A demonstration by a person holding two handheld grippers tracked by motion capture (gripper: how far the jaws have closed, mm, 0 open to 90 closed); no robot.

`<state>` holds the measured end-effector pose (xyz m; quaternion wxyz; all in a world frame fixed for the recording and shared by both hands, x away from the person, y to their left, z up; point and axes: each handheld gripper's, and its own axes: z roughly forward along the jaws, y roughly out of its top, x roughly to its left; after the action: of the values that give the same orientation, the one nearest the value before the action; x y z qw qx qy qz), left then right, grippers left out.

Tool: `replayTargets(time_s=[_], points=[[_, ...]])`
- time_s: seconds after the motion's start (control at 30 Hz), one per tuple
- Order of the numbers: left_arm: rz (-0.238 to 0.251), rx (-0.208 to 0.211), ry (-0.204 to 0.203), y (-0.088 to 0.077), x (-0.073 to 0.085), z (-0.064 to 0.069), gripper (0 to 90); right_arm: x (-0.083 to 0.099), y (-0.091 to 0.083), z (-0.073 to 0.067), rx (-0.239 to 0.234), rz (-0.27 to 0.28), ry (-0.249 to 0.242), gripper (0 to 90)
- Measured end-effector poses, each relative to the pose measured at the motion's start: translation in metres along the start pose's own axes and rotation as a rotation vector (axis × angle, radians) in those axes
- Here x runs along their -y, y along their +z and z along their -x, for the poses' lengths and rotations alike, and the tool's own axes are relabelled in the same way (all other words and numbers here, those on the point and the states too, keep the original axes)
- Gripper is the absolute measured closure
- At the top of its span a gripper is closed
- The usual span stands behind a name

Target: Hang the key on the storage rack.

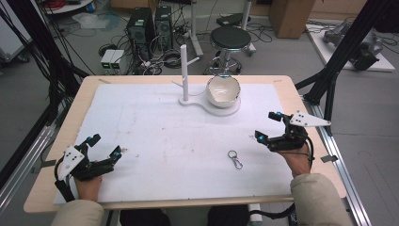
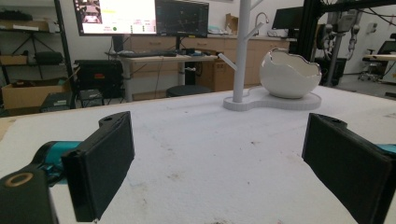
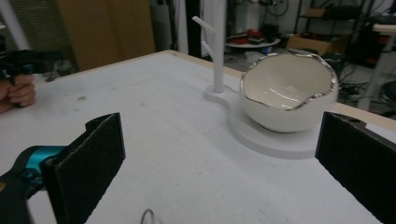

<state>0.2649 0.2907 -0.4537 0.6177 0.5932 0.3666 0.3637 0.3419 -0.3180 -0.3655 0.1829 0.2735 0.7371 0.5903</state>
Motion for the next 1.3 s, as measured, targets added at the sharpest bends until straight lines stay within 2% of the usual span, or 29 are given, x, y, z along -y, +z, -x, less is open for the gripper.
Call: replayTargets(time_s=[0.17, 0.2, 0.23, 0.27, 0.3, 0.43, 0.47, 0.5, 0.57, 0.6, 0.63, 0.77, 0.8, 0.83, 0.9, 1.07, 1.13, 1.17, 1.2, 1.23, 1.27, 1.3], points=[[0.002, 0.0, 0.0, 0.0, 0.0, 0.0, 9.7, -0.023, 0.015, -0.002, -0.111, -0.128, -0.055, 0.5], [0.002, 0.001, -0.001, 0.0, 0.0, 0.0, 9.7, -0.023, 0.015, -0.002, -0.111, -0.128, -0.055, 0.5], [0.002, 0.001, 0.0, 0.0, 0.0, 0.0, 9.6, -0.027, 0.018, -0.003, -0.128, -0.157, -0.072, 0.5], [0.002, 0.001, -0.001, 0.0, 0.0, 0.0, 9.6, -0.033, 0.025, -0.006, -0.15, -0.211, -0.106, 0.5], [0.0, 0.001, -0.001, 0.0, 0.0, 0.0, 9.6, -0.035, 0.029, -0.007, -0.159, -0.235, -0.127, 0.5], [0.002, 0.001, -0.002, 0.0, 0.0, 0.0, 9.7, -0.041, 0.043, -0.009, -0.199, -0.312, -0.159, 0.5], [0.002, 0.0, 0.0, 0.0, 0.0, 0.0, 9.7, -0.041, 0.043, -0.009, -0.199, -0.312, -0.159, 0.5], [0.002, 0.0, -0.001, 0.0, 0.0, 0.0, 9.7, -0.042, 0.05, -0.011, -0.223, -0.354, -0.174, 0.5], [0.002, 0.001, -0.001, 0.0, 0.0, 0.0, 9.6, -0.041, 0.057, -0.011, -0.249, -0.411, -0.197, 0.5], [0.001, 0.0, -0.001, 0.0, 0.0, 0.0, 9.6, -0.041, 0.057, -0.011, -0.249, -0.411, -0.197, 0.5], [0.001, 0.001, -0.002, 0.0, 0.0, 0.0, 9.6, -0.039, 0.065, -0.013, -0.279, -0.469, -0.215, 0.5], [0.002, 0.001, -0.002, 0.0, 0.0, 0.0, 9.6, -0.03, 0.08, -0.017, -0.339, -0.591, -0.237, 1.6], [0.002, 0.001, -0.001, 0.0, 0.0, 0.0, 9.6, -0.027, 0.083, -0.018, -0.349, -0.618, -0.248, 1.6], [0.002, 0.001, -0.001, 0.0, 0.0, 0.0, 9.6, -0.027, 0.083, -0.018, -0.349, -0.618, -0.248, 1.6], [0.0, 0.0, 0.001, 0.0, 0.0, 0.0, 9.6, -0.02, 0.092, -0.021, -0.357, -0.682, -0.273, 1.6], [0.0, 0.001, -0.002, 0.0, 0.0, 0.0, 9.6, -0.015, 0.101, -0.02, -0.385, -0.737, -0.257, 5.0], [0.0, 0.001, 0.0, 0.0, 0.0, 0.0, 9.6, -0.013, 0.103, -0.019, -0.392, -0.741, -0.27, 5.0], [0.002, 0.001, -0.001, 0.0, 0.0, 0.0, 9.7, -0.012, 0.104, -0.02, -0.393, -0.759, -0.266, 5.4], [0.001, 0.001, -0.001, 0.0, 0.0, 0.0, 9.6, -0.009, 0.107, -0.02, -0.405, -0.799, -0.277, 6.6], [0.0, 0.001, -0.001, 0.0, 0.0, 0.0, 9.6, -0.009, 0.107, -0.02, -0.405, -0.799, -0.277, 6.6], [0.0, 0.001, -0.002, 0.0, 0.0, 0.0, 9.6, -0.005, 0.11, -0.02, -0.412, -0.84, -0.28, 12.8], [0.001, 0.0, -0.001, 0.0, 0.0, 0.0, 9.6, -0.005, 0.11, -0.02, -0.412, -0.84, -0.28, 12.8]])
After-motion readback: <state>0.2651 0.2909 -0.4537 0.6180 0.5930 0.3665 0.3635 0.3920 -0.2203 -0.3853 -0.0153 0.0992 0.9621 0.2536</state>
